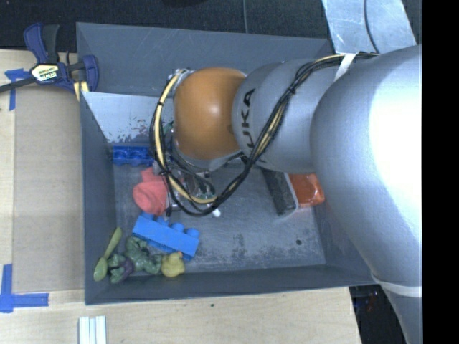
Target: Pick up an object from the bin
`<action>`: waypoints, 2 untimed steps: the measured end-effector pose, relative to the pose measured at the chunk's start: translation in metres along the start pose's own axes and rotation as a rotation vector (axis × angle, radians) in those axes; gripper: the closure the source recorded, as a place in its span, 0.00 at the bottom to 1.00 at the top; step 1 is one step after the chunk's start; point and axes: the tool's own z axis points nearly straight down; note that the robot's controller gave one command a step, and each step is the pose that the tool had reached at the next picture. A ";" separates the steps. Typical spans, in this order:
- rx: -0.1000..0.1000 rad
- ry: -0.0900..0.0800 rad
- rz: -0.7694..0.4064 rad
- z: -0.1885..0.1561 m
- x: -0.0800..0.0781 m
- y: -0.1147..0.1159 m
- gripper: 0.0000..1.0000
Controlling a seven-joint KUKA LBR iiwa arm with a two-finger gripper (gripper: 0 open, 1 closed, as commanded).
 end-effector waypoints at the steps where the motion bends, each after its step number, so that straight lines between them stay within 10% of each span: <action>1: 0.000 -0.003 -0.191 0.016 -0.008 -0.005 0.00; 2: 0.000 0.002 -0.350 0.020 0.005 0.001 0.00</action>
Offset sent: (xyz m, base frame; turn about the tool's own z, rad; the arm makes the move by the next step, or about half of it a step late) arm -0.0270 0.0109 -0.0244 0.0072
